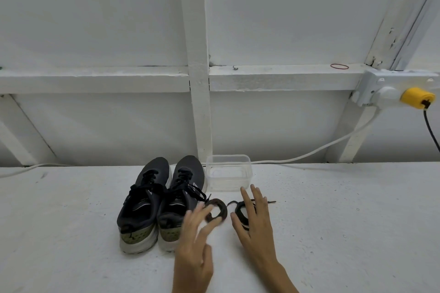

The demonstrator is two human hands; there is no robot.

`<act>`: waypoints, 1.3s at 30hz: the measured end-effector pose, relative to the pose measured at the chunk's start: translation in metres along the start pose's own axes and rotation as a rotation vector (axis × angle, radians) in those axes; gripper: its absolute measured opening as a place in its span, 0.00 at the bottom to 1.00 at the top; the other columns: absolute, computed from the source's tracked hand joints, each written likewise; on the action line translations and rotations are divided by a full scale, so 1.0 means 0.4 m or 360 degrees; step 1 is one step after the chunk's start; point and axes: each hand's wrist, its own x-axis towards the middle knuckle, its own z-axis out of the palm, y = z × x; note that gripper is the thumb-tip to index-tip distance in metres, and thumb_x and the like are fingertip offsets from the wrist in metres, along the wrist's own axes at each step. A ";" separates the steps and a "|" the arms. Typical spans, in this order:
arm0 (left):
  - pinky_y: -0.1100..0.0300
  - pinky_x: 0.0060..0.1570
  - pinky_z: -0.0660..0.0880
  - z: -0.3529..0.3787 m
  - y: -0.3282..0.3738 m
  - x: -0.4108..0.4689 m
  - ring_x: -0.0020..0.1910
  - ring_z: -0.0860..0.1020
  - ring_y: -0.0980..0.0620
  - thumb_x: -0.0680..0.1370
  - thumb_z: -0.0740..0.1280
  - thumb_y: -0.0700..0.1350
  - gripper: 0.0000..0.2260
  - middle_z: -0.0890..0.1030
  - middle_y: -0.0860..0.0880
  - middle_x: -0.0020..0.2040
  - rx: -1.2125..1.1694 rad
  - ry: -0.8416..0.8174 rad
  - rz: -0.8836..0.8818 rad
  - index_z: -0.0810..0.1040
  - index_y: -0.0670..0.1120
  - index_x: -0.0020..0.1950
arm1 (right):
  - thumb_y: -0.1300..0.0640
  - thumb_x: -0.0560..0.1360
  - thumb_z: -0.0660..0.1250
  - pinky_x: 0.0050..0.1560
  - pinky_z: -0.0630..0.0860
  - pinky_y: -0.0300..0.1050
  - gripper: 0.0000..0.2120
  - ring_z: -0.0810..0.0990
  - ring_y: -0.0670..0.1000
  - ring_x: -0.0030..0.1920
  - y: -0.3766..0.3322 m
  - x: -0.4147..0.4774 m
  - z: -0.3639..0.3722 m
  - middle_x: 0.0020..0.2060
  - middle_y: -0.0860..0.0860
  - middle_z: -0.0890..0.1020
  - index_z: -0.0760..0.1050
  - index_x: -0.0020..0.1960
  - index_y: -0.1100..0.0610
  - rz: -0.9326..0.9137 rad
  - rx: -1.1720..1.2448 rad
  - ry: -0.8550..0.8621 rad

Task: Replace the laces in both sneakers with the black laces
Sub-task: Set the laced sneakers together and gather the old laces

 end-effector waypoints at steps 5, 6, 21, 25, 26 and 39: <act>0.39 0.74 0.52 -0.126 -0.072 -0.008 0.75 0.60 0.37 0.67 0.55 0.37 0.26 0.67 0.35 0.71 0.0267 0.0471 -0.0299 0.72 0.41 0.64 | 0.41 0.75 0.63 0.74 0.56 0.41 0.32 0.52 0.41 0.77 -0.125 -0.027 0.015 0.77 0.38 0.52 0.56 0.76 0.39 -0.0024 0.0390 -0.0169; 0.38 0.74 0.52 -0.144 -0.099 -0.012 0.76 0.57 0.37 0.66 0.55 0.40 0.28 0.64 0.35 0.73 0.0315 0.0498 -0.0425 0.71 0.40 0.66 | 0.41 0.74 0.65 0.74 0.56 0.41 0.34 0.51 0.40 0.77 -0.153 -0.030 0.023 0.77 0.37 0.52 0.55 0.76 0.39 -0.0051 0.0448 -0.0246; 0.47 0.65 0.71 -0.188 -0.222 -0.018 0.66 0.74 0.47 0.63 0.82 0.39 0.42 0.73 0.49 0.68 -0.0134 0.0410 -0.1295 0.62 0.70 0.61 | 0.44 0.66 0.73 0.61 0.54 0.19 0.36 0.45 0.39 0.77 -0.269 -0.035 0.167 0.78 0.39 0.45 0.61 0.70 0.35 -0.0017 0.0527 -0.0483; 0.49 0.65 0.71 -0.197 -0.238 -0.012 0.65 0.74 0.48 0.63 0.81 0.39 0.40 0.74 0.50 0.67 -0.0114 0.0409 -0.1287 0.65 0.65 0.65 | 0.44 0.64 0.73 0.63 0.58 0.22 0.31 0.49 0.39 0.77 -0.269 -0.037 0.176 0.77 0.39 0.48 0.67 0.65 0.40 -0.0017 0.0543 -0.0425; 0.50 0.65 0.71 -0.200 -0.245 -0.011 0.65 0.74 0.47 0.63 0.81 0.39 0.40 0.74 0.49 0.67 -0.0102 0.0409 -0.1288 0.65 0.62 0.66 | 0.45 0.64 0.73 0.63 0.59 0.22 0.30 0.50 0.40 0.77 -0.270 -0.036 0.177 0.77 0.39 0.48 0.68 0.64 0.40 -0.0012 0.0543 -0.0419; 0.47 0.66 0.71 -0.220 -0.281 -0.007 0.66 0.73 0.44 0.65 0.80 0.37 0.39 0.73 0.47 0.68 -0.0069 0.0411 -0.1267 0.65 0.55 0.69 | 0.44 0.63 0.74 0.59 0.59 0.23 0.26 0.49 0.41 0.78 -0.282 -0.017 0.193 0.78 0.40 0.49 0.68 0.58 0.46 -0.0011 0.0532 -0.0452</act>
